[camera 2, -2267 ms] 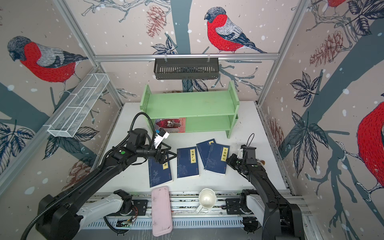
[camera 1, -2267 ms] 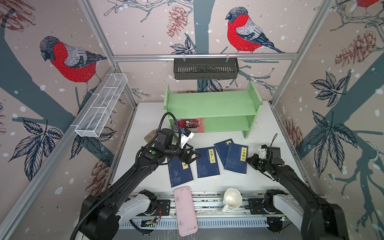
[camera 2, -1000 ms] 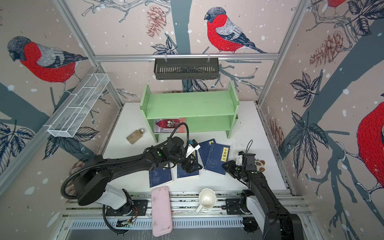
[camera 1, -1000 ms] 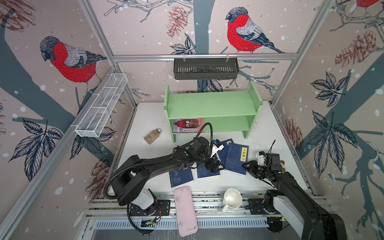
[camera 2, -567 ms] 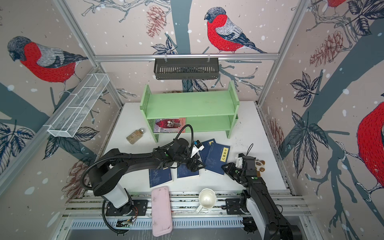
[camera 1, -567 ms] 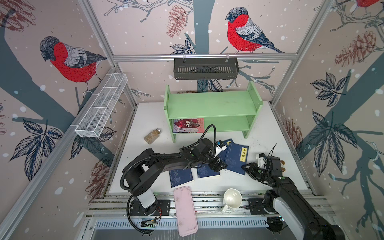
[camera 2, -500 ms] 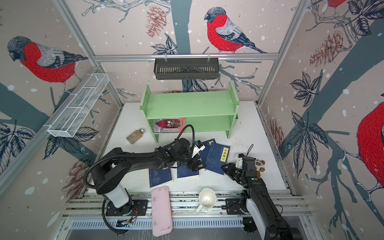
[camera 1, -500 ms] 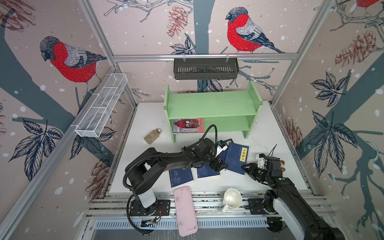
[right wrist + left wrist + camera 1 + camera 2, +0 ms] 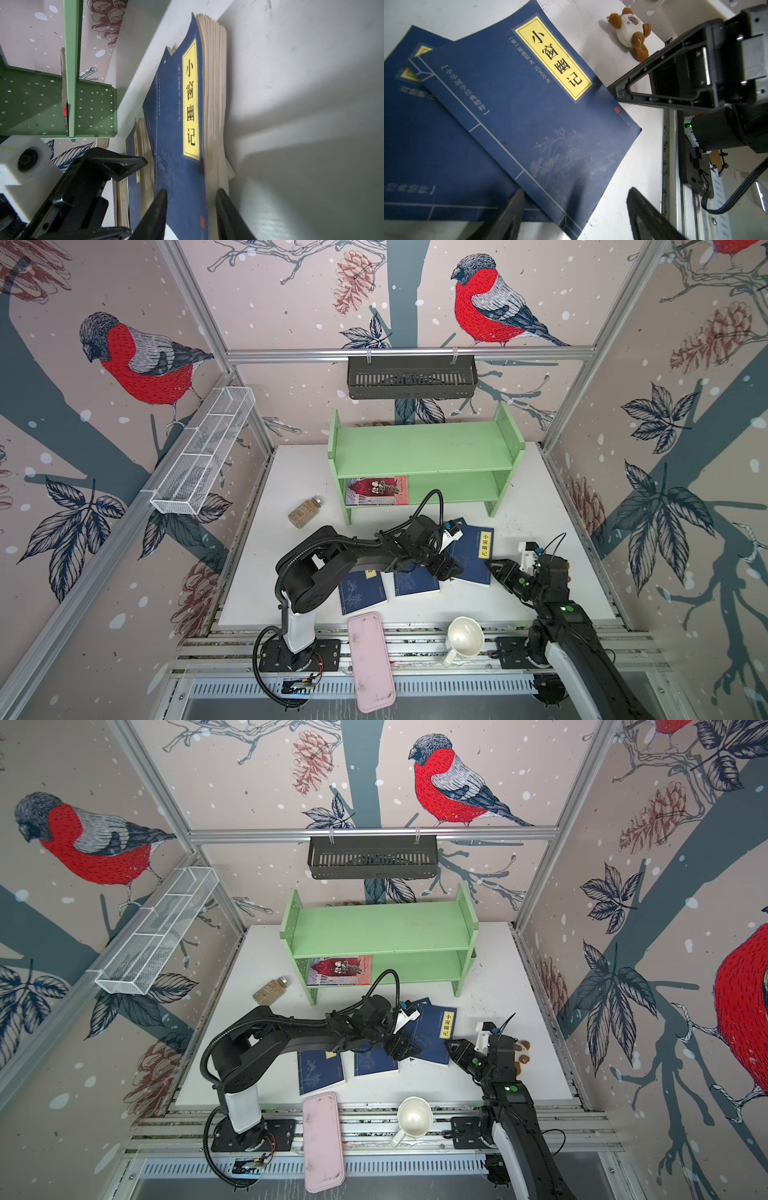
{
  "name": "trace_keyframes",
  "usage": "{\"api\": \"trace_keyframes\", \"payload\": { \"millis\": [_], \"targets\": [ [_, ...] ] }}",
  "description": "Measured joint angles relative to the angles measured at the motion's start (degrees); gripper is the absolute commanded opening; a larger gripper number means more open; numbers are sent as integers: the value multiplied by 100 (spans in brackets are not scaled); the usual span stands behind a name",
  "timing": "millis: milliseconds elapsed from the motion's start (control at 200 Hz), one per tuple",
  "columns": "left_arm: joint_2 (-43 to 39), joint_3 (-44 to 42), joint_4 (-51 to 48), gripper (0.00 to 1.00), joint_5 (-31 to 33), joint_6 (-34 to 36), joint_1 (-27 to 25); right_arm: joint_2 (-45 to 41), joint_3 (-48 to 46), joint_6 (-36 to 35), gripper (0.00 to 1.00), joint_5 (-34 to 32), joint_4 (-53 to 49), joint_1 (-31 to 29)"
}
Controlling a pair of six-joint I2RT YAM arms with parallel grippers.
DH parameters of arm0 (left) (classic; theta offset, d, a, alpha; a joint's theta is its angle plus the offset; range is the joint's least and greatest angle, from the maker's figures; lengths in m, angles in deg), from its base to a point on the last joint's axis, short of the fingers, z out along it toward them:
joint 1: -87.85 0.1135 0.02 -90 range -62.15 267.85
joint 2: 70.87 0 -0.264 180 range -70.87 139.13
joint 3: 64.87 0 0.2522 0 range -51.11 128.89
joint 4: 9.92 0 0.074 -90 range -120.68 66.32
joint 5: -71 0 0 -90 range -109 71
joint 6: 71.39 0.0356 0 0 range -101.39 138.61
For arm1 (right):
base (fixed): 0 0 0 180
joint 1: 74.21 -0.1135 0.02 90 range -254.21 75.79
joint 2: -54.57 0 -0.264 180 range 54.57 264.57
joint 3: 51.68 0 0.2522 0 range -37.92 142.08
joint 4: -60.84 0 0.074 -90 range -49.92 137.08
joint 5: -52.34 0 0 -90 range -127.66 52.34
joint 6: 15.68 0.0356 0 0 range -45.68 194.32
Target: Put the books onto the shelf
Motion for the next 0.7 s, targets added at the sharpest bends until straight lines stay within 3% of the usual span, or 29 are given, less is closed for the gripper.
{"api": "trace_keyframes", "payload": {
  "millis": [540, 700],
  "targets": [
    [238, 177, -22, 75, -144, -15, -2, 675, 181, -52, 43, -173, -407, -162],
    [317, 275, 22, 75, -289, -52, -2, 734, 203, -149, 37, -79, -501, -225]
  ]
}}
